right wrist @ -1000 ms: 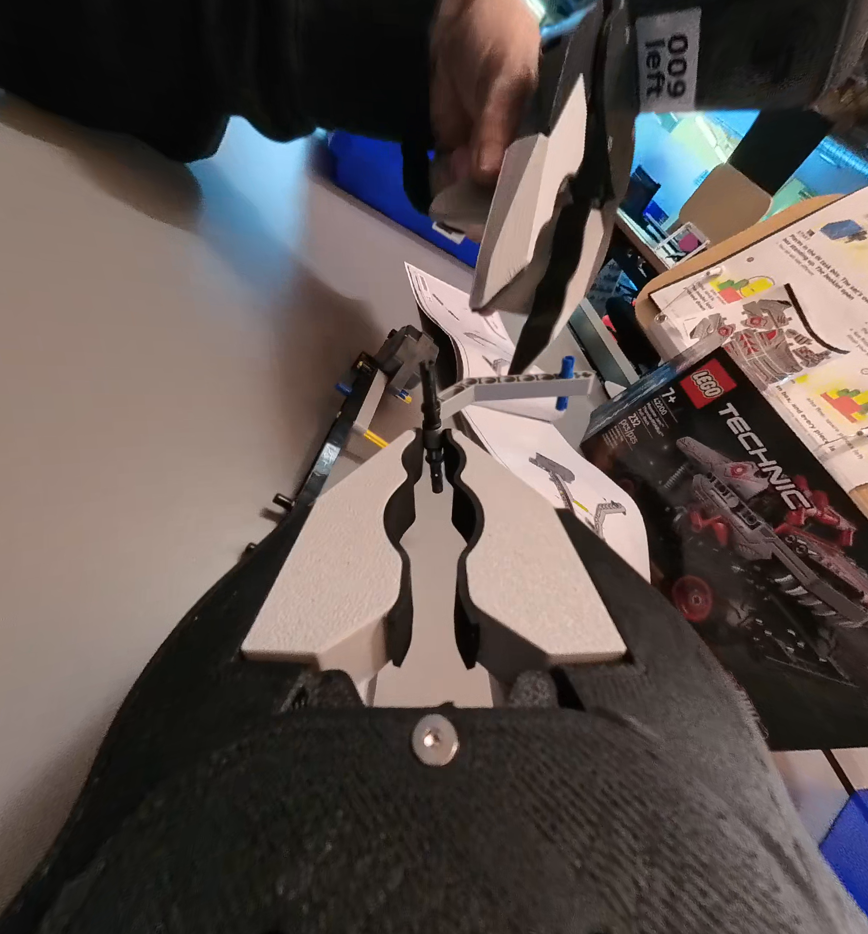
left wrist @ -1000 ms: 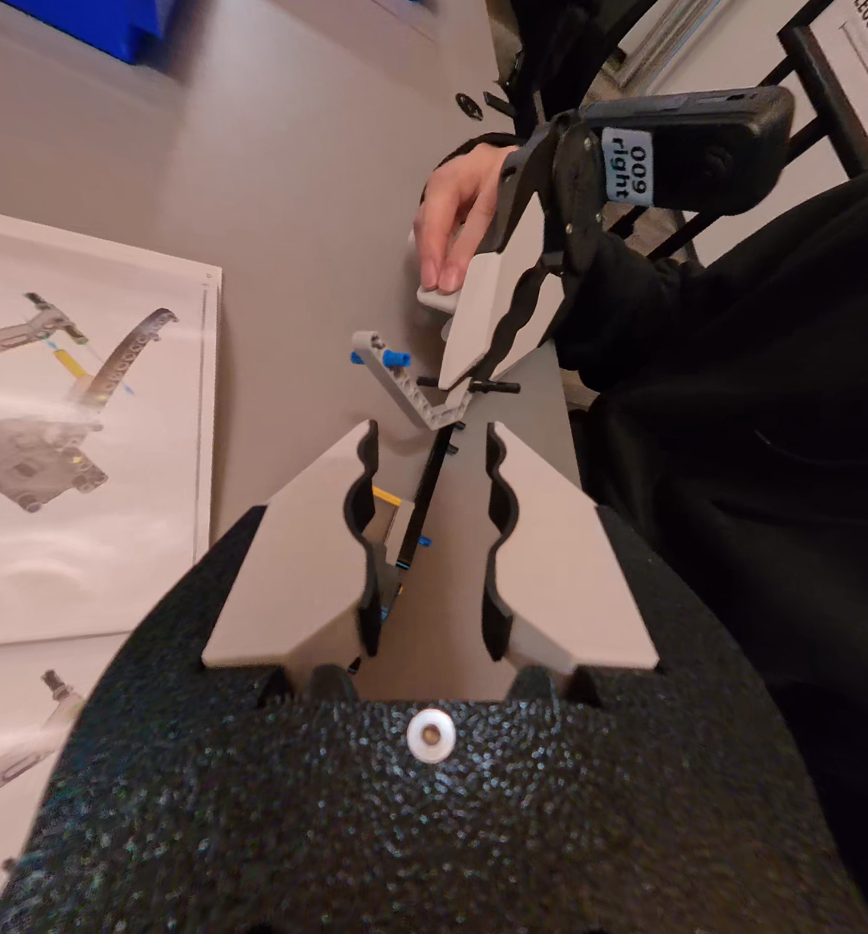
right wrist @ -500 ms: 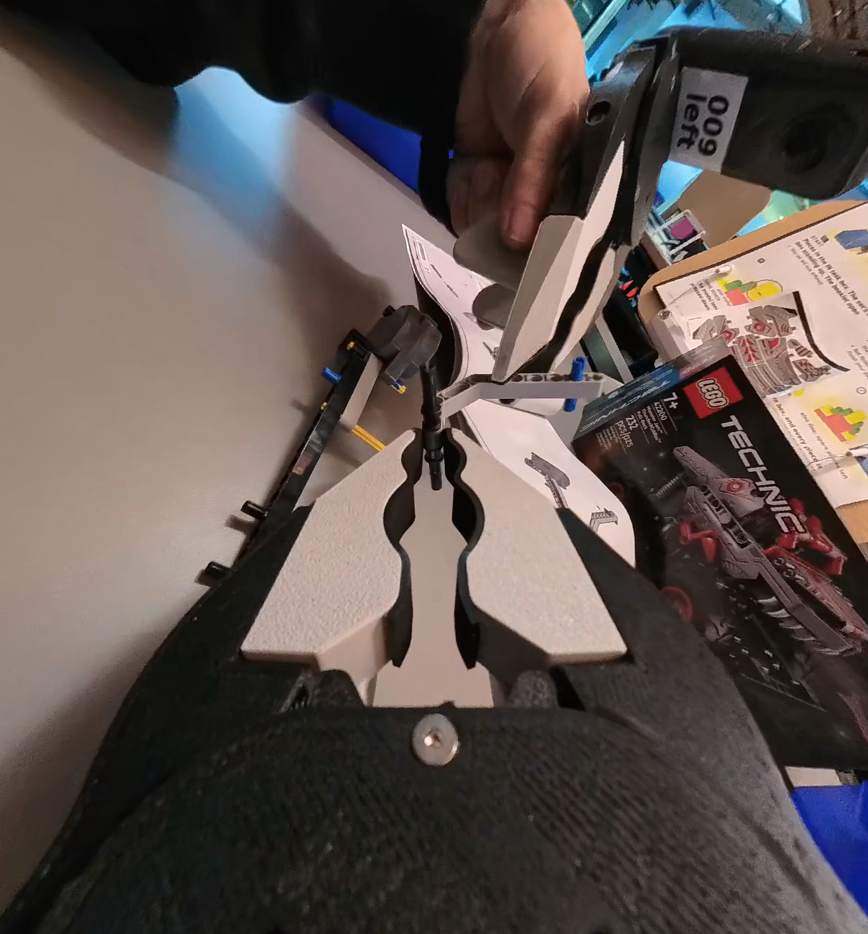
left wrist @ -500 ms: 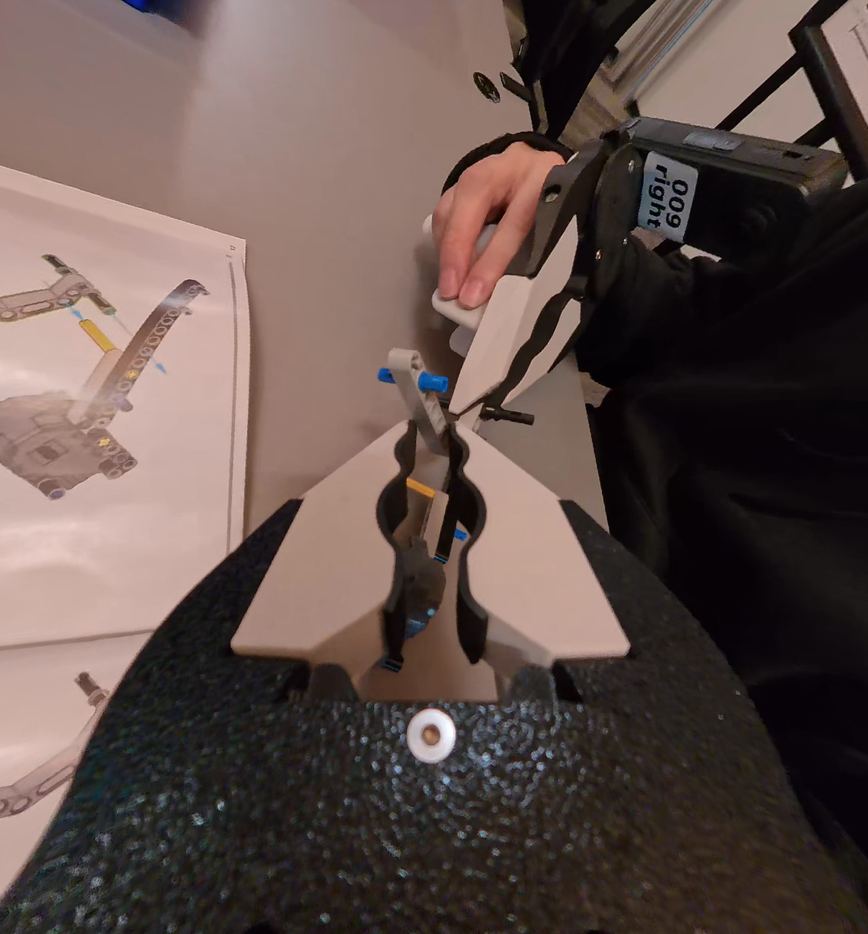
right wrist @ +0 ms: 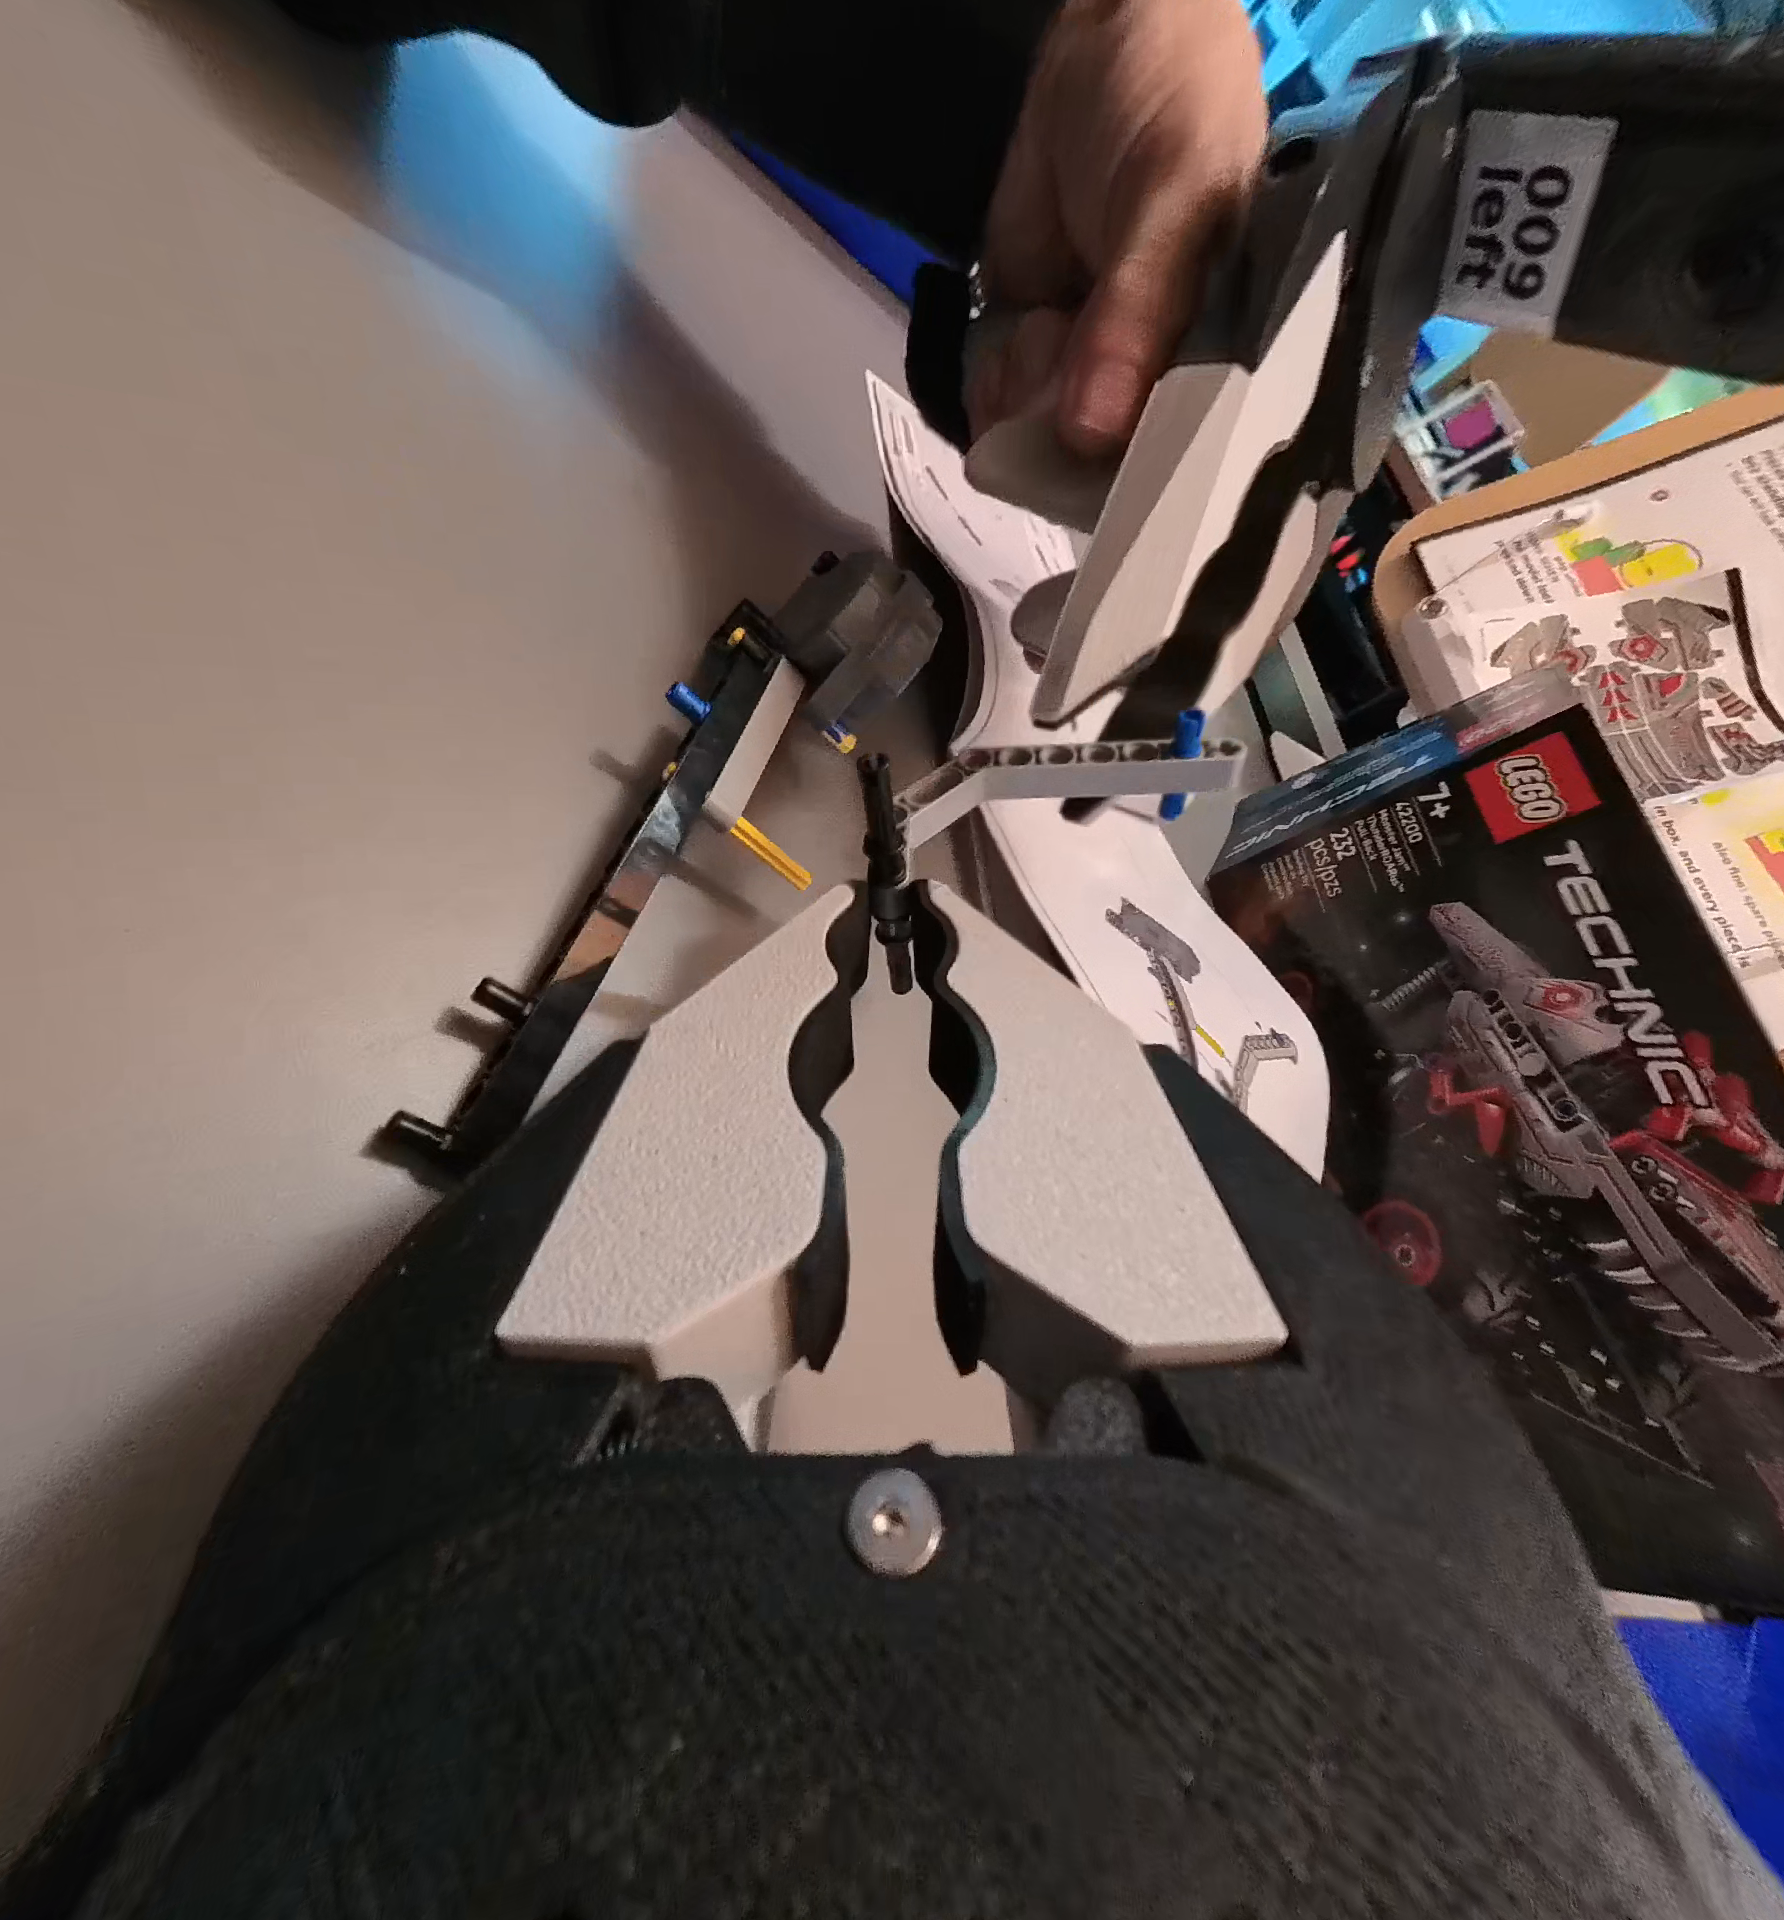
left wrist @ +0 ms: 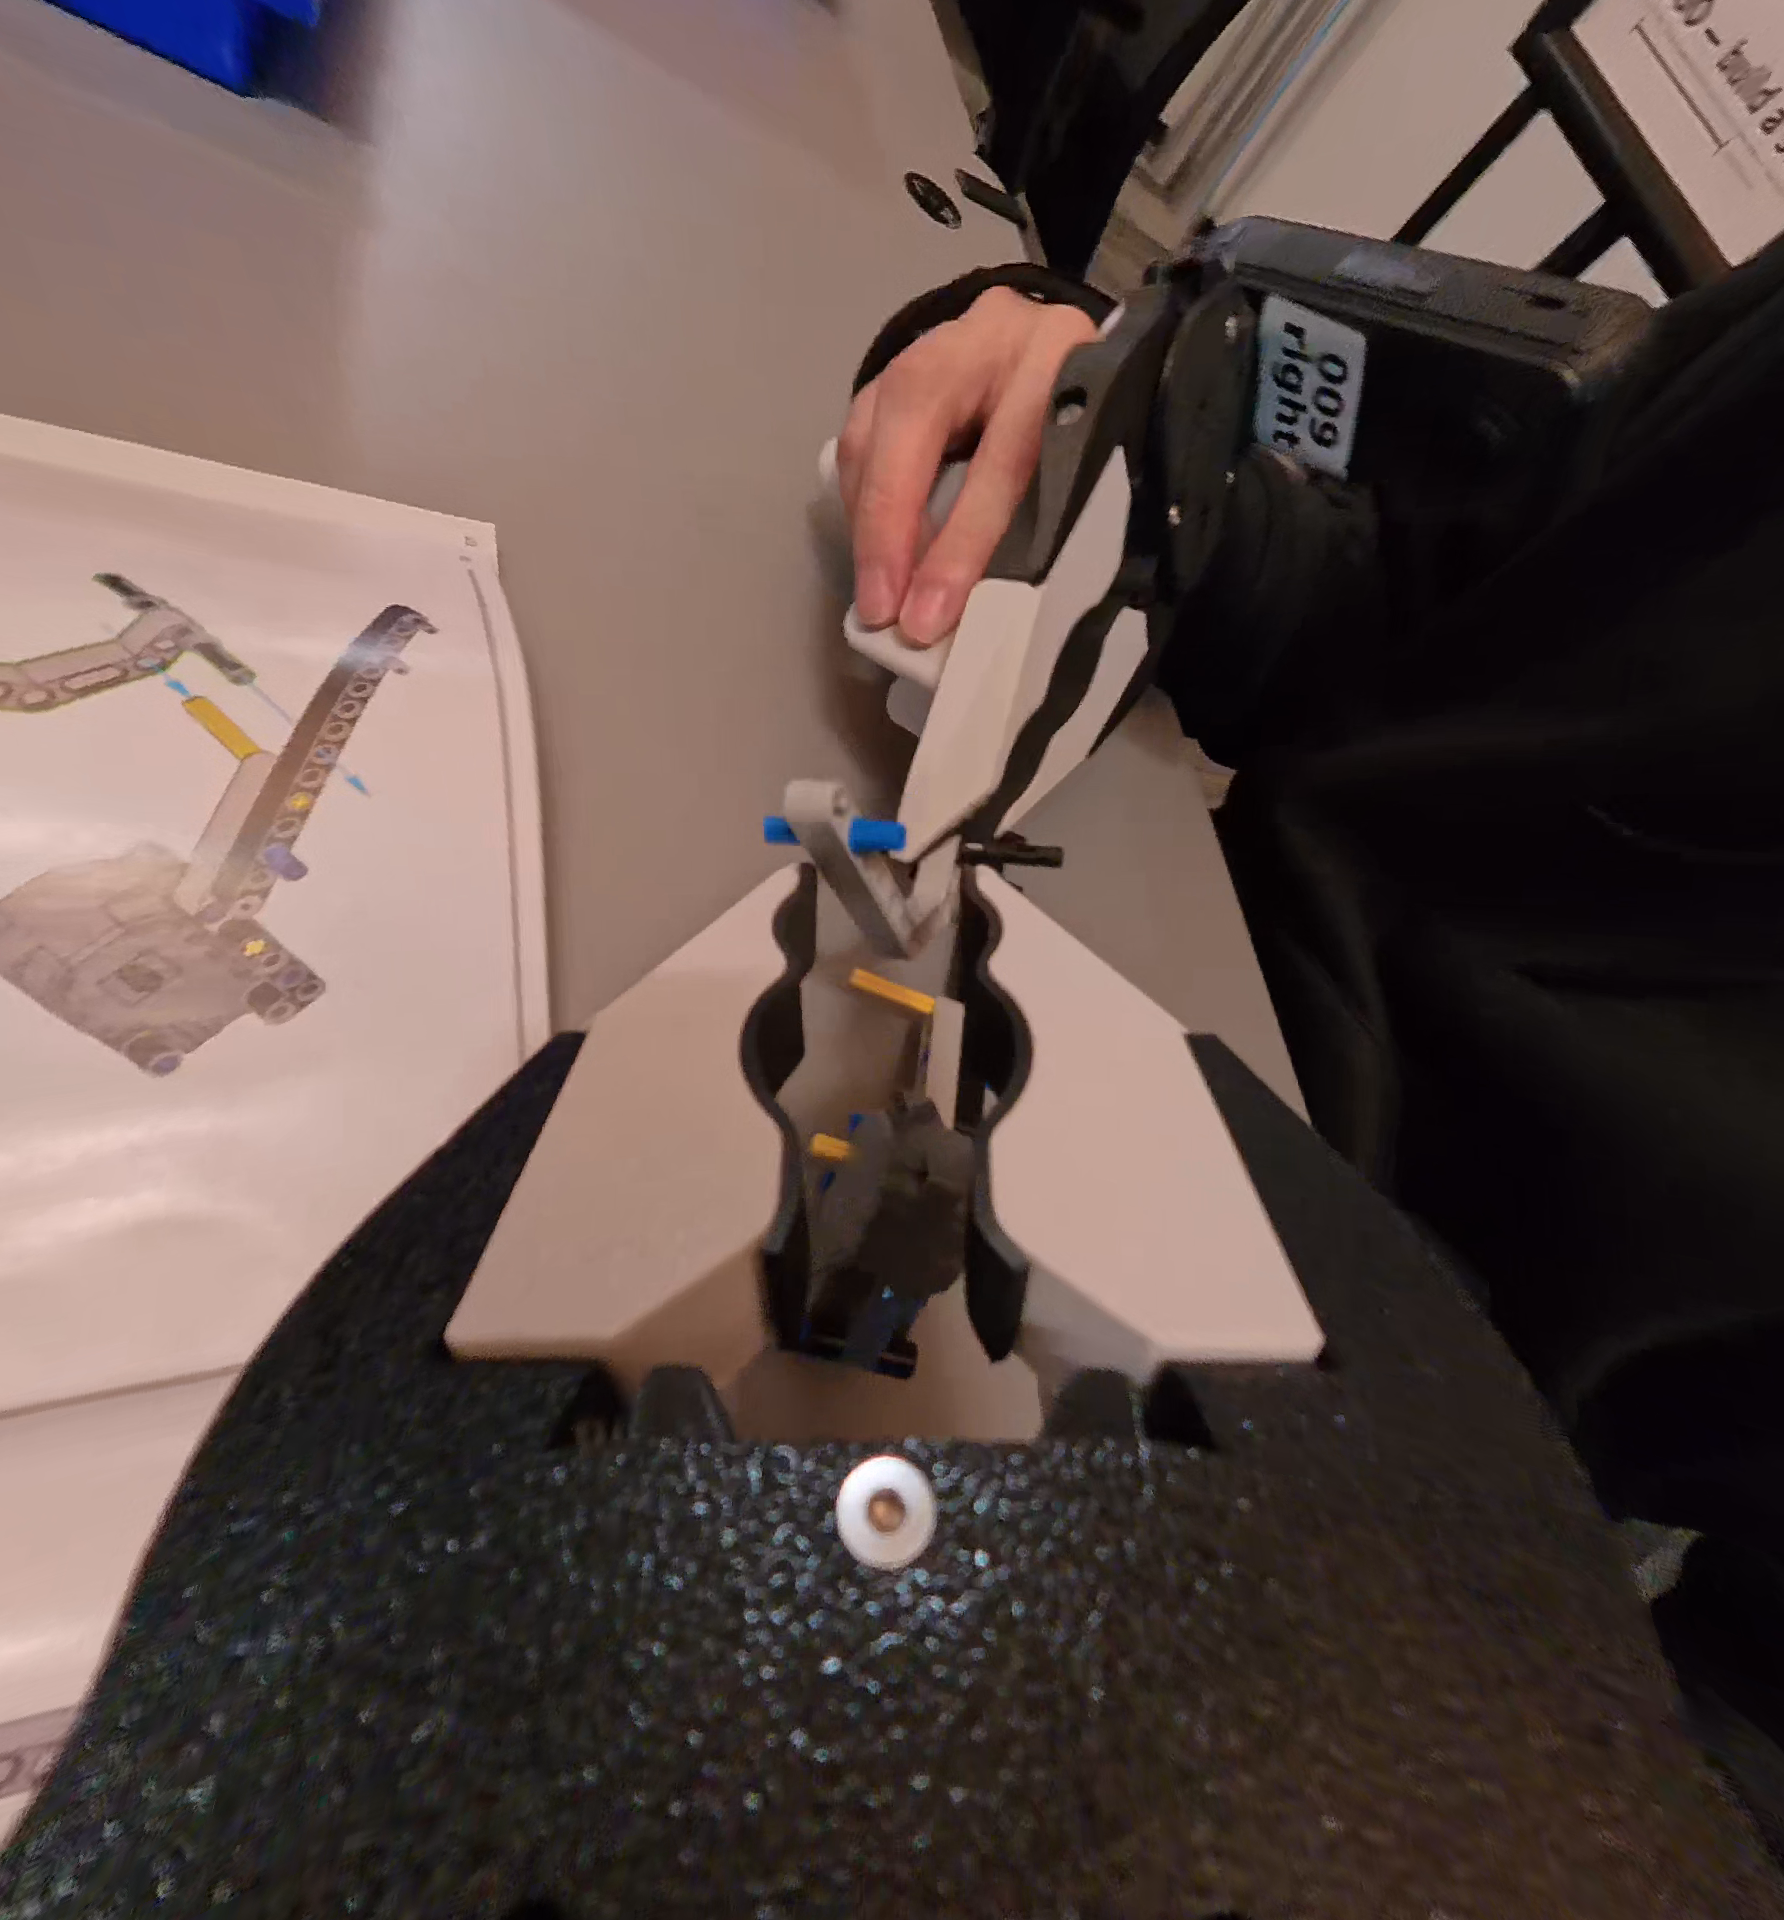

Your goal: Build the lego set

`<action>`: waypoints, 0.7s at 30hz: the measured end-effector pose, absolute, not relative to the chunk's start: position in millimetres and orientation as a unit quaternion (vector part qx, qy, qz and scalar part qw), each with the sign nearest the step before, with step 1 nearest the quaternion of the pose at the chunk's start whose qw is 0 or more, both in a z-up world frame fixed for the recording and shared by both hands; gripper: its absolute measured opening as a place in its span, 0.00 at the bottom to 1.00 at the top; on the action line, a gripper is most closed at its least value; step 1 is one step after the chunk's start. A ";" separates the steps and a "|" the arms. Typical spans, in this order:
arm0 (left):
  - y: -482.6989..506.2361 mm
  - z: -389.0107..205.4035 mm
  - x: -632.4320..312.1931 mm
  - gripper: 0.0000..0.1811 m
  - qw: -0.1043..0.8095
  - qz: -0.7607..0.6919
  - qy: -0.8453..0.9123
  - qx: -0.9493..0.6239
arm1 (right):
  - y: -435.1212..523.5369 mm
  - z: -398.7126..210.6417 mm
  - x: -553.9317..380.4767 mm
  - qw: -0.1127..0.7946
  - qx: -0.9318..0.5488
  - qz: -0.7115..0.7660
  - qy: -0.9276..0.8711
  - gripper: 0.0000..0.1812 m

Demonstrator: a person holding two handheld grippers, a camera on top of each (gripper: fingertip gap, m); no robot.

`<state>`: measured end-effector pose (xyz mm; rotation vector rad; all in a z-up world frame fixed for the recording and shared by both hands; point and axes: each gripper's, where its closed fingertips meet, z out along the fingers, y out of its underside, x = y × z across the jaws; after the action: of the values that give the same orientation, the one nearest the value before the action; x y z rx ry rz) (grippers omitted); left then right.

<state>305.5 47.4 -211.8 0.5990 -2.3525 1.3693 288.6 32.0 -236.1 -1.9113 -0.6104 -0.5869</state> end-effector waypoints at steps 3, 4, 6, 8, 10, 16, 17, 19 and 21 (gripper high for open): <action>49.4 -218.3 309.8 0.13 0.168 0.474 -0.837 0.216 | 36.1 -240.7 289.0 0.490 -0.795 -0.239 -0.265 0.03; 50.9 -221.6 311.1 0.07 0.159 0.467 -0.843 0.214 | 36.4 -241.8 290.6 0.485 -0.798 -0.239 -0.266 0.03; 51.5 -222.6 307.5 0.05 0.163 0.462 -0.849 0.199 | 35.8 -246.0 292.2 0.476 -0.805 -0.232 -0.267 0.03; 50.7 -221.9 305.4 0.04 0.168 0.461 -0.850 0.189 | 35.7 -248.0 293.5 0.471 -0.809 -0.228 -0.266 0.04; 51.8 -225.2 304.1 0.04 0.170 0.449 -0.858 0.182 | 33.7 -250.6 295.0 0.464 -0.817 -0.220 -0.263 0.04; 52.0 -223.2 309.9 0.03 0.198 0.438 -0.854 0.197 | 25.1 -251.5 288.6 0.460 -0.833 -0.168 -0.258 0.07; 51.4 -222.3 309.0 0.03 0.205 0.440 -0.852 0.195 | 22.2 -249.4 290.3 0.460 -0.836 -0.161 -0.251 0.07; 51.3 -224.1 306.4 0.03 0.198 0.444 -0.858 0.169 | 18.8 -239.0 293.0 0.481 -0.836 -0.135 -0.227 0.07; 51.7 -226.2 303.1 0.03 0.184 0.444 -0.866 0.140 | 18.7 -226.0 297.1 0.514 -0.829 -0.105 -0.192 0.06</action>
<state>303.1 51.7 -226.2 0.3943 -2.4406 1.2511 297.1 18.7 -226.0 -1.9934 -0.4619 -0.2532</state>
